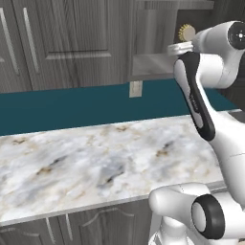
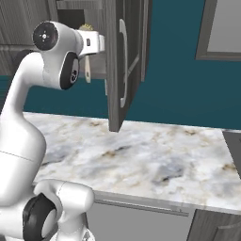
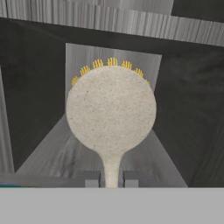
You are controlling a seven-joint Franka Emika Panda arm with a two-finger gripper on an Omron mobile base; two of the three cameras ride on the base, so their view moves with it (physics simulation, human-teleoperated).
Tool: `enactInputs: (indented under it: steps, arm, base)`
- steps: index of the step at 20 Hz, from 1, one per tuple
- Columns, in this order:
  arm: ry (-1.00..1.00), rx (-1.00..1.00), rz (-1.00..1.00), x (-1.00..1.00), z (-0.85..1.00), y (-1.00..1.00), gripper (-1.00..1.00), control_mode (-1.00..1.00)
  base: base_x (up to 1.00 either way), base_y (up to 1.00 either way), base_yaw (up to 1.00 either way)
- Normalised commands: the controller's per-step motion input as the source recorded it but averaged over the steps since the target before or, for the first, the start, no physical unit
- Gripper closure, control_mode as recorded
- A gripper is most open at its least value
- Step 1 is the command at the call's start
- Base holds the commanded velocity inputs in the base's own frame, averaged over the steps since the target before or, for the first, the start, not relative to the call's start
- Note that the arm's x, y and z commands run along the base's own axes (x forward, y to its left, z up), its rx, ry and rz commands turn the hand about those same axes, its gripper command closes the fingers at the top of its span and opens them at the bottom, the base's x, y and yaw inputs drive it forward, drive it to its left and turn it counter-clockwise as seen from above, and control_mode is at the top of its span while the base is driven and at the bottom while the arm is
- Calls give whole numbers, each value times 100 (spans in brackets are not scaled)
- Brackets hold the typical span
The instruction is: Pick up the bar soap and dish brush from the sink, and place them back in the cabinet, and close the cabinet door.
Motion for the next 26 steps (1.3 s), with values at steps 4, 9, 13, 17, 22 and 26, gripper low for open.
enactInputs:
  steps: [4, 9, 13, 17, 22, 26]
  arm:
    - [-3, 0, 4, 39, 0, 0, 100, -100]
    - [-1, 0, 4, 35, 0, 0, 100, -100]
    - [0, 0, 2, 37, 0, 0, 100, -100]
    - [0, 0, 2, 33, 0, 0, 100, -100]
    - [0, 0, 2, 30, -7, 0, 100, -100]
    - [0, 0, 2, 24, -13, 0, 100, -100]
  base:
    - [0, 0, 0]
    - [0, 0, 0]
    - [0, 0, 0]
    - [0, 0, 0]
    - [0, 0, 0]
    - [0, 0, 0]
